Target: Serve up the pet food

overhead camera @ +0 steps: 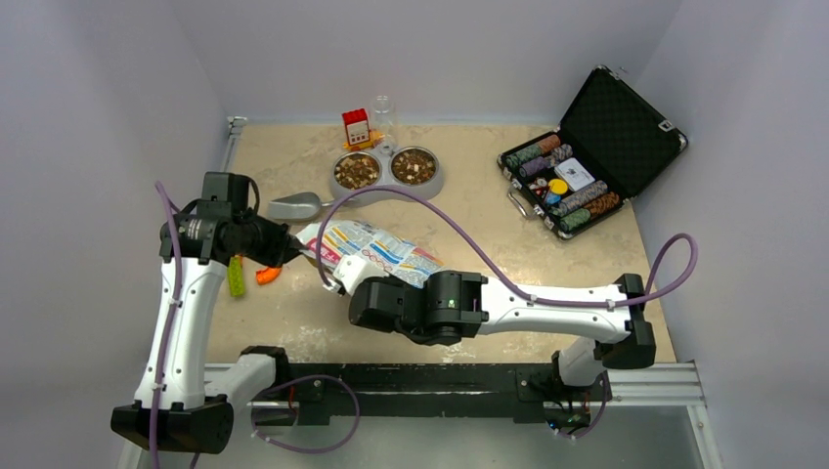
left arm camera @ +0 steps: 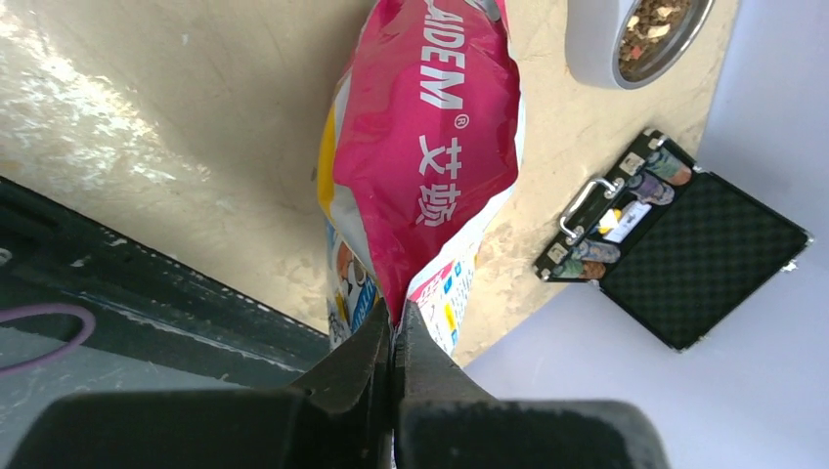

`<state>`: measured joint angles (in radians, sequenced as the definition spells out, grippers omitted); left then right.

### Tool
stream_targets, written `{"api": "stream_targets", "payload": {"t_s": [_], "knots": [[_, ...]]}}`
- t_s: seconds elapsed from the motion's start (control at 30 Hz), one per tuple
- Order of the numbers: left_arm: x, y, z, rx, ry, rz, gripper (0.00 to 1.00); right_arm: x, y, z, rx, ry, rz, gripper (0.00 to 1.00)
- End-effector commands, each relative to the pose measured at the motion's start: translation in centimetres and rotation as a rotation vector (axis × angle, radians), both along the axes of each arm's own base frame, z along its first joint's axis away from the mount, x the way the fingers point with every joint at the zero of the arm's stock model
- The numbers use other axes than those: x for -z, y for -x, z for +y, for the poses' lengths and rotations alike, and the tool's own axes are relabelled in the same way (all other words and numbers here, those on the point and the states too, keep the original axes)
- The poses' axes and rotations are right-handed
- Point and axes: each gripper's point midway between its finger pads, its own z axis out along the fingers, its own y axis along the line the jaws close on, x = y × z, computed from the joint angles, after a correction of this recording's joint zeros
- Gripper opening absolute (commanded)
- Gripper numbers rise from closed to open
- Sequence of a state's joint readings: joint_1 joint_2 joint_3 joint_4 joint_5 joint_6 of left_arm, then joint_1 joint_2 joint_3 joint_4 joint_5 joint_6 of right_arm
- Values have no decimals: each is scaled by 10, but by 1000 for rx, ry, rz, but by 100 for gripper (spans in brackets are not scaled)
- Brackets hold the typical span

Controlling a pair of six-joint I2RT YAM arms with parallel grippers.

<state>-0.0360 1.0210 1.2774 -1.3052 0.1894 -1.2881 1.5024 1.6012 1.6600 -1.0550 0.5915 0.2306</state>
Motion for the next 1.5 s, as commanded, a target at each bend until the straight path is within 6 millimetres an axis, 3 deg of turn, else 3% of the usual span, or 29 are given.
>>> {"api": "stream_targets", "payload": {"t_s": [0.0, 0.13, 0.27, 0.4, 0.5, 0.6, 0.77, 0.87, 0.93, 1.07, 1.13, 1.2, 1.3, 1.47], "knots": [[-28, -10, 30, -55, -168, -83, 0, -43, 4, 5, -92, -129, -13, 0], [-83, -10, 56, -126, -293, -165, 0, -100, 18, 29, -251, -309, -20, 0], [-127, -26, 43, -98, -232, -269, 0, -160, 23, 44, -295, -435, -30, 0], [-143, -48, 14, -24, -89, -287, 0, -183, 12, 43, -256, -471, -53, 0], [-156, -54, 7, -16, -62, -300, 0, -195, 12, 33, -253, -522, -31, 0], [-149, -59, 5, -22, -55, -287, 0, -182, 10, 23, -229, -537, 16, 0], [-80, -86, -13, 36, 17, -183, 0, -99, -28, 4, -92, -436, 44, 0], [-51, -92, -14, 63, 8, -85, 0, -64, -42, -5, -47, -348, 60, 0], [-43, -98, -13, 77, -10, -73, 0, -56, -40, -3, -63, -334, 79, 0], [-50, -111, -13, 103, -31, -107, 0, -65, -45, 0, -54, -337, 58, 0], [-60, -117, -17, 124, -18, -143, 11, -71, -47, -1, -55, -335, 50, 0], [-71, -118, -20, 139, -2, -185, 33, -74, -45, 1, -74, -331, 60, 2], [-85, -113, -21, 151, 3, -241, 57, -76, -40, 4, -100, -336, 86, 20], [-93, -94, -20, 156, -3, -276, 77, -80, -33, 8, -122, -359, 116, 41]]}}
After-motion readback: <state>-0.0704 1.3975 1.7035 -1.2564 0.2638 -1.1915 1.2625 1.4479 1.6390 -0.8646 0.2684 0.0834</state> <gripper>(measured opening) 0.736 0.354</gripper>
